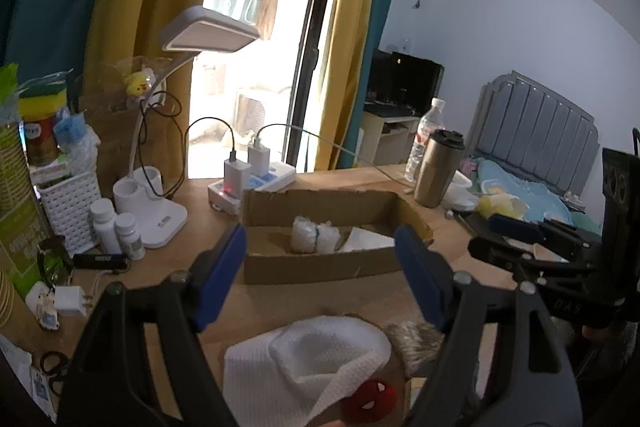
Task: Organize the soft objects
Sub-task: 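Move both grippers back from the box toward the remaining items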
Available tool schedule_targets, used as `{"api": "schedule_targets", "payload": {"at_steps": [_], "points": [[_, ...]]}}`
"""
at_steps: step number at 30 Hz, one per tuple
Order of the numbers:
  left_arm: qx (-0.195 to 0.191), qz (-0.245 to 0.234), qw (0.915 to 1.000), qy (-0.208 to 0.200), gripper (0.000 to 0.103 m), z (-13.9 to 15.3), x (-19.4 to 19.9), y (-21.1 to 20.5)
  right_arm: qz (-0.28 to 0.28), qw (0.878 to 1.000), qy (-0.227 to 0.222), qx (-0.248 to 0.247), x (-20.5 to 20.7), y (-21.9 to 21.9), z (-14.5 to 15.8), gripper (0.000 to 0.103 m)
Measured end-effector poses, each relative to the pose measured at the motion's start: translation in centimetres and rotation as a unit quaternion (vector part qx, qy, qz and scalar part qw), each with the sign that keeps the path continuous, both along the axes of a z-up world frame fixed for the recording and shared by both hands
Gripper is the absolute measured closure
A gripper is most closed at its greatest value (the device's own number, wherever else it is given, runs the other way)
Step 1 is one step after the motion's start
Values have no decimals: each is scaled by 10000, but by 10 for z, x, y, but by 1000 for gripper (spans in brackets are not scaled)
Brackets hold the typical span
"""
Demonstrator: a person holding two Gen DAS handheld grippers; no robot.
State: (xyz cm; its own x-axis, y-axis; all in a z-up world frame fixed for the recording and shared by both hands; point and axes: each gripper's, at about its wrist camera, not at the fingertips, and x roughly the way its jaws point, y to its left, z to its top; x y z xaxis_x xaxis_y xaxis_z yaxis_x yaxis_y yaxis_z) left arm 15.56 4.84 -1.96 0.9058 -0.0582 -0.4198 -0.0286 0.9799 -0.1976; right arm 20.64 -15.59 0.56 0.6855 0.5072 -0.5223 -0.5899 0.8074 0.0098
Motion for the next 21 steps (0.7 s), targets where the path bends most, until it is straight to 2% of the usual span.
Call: {"api": "schedule_targets", "payload": {"at_steps": [7, 16, 19, 21], "points": [[2, 0, 10000, -19, 25, -1, -14, -1, -52, 10000, -29, -19, -17, -4, 1, 48], [190, 94, 9998, -25, 24, -8, -38, -6, -107, 9998, -144, -73, -41, -9, 1, 47], [308, 132, 9994, -11, 24, -11, -45, -11, -92, 9998, -160, -59, -48, -12, -1, 40], [365, 132, 9992, 12, 24, -14, -49, -15, -98, 9999, -108, -63, -52, -15, -5, 40]]}}
